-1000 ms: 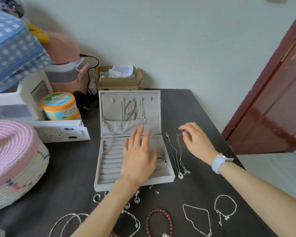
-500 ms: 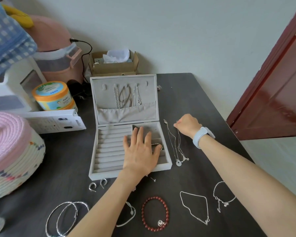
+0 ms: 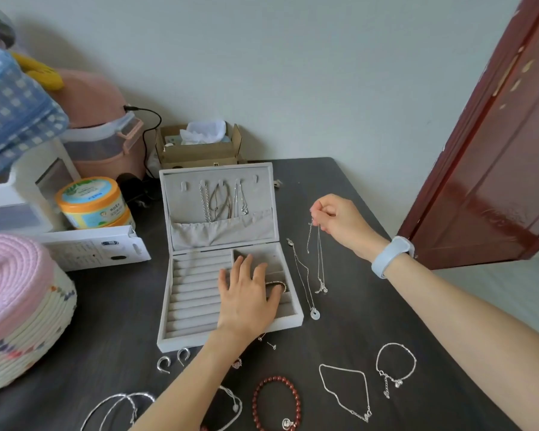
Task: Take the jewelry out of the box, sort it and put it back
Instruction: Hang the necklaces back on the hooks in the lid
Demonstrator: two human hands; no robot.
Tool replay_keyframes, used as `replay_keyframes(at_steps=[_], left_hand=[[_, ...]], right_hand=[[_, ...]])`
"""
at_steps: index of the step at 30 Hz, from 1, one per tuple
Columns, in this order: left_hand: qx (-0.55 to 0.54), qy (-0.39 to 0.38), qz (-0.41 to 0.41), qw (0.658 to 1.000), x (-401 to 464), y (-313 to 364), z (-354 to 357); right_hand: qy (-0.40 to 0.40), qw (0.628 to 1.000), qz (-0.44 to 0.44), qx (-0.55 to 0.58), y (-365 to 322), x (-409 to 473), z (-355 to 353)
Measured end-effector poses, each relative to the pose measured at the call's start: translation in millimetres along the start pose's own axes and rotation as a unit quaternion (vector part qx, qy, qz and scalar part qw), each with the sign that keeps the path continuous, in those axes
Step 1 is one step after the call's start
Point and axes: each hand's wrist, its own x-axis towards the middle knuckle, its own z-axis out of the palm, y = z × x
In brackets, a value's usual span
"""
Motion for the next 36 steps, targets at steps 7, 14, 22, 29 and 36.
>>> replay_keyframes(at_steps=[7, 14, 22, 29, 36], left_hand=[[-0.012, 0.124, 0.044, 0.991, 15, -36, -45], [0.127, 0.198, 0.048, 0.971, 38, -96, -89], [0.191, 0.196, 0.073, 0.959, 40, -113, -74], [0.154, 0.216, 0.077, 0.961, 41, -117, -69], [0.057, 0.261, 0.108, 0.958, 44, -122, -67]], right_hand=[[0.032, 0.993, -0.086, 0.073, -78, 14, 2], [0.032, 0.979, -0.098, 0.176, -134, 46, 45], [-0.015, 0.977, -0.126, 0.17, -162, 57, 93], [-0.073, 0.984, -0.162, 0.01, -150, 75, 116], [-0.108, 0.98, -0.165, 0.013, -144, 83, 139]])
